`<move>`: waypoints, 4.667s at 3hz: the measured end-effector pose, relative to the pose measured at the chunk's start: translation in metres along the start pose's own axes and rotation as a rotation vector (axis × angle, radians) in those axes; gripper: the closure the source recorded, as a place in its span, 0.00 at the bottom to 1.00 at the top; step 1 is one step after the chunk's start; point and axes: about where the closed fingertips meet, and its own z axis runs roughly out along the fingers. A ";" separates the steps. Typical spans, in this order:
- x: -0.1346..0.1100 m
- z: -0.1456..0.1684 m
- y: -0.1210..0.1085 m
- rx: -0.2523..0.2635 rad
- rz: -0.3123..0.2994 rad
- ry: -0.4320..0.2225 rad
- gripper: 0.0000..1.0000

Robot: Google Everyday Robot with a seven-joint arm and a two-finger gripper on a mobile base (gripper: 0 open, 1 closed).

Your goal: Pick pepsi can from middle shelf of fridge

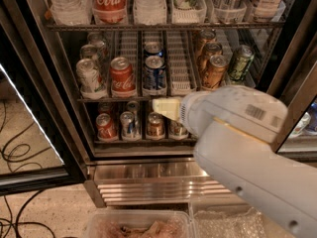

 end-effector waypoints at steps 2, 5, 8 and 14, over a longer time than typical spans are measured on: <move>-0.007 0.001 -0.005 0.034 0.007 -0.029 0.00; 0.019 0.014 0.035 0.054 -0.307 -0.102 0.00; 0.002 0.032 0.064 0.072 -0.497 -0.117 0.00; -0.001 0.055 0.056 -0.131 -0.191 -0.074 0.00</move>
Offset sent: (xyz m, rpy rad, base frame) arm 0.0047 -0.0048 0.0046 -0.0111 -0.0262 -0.0348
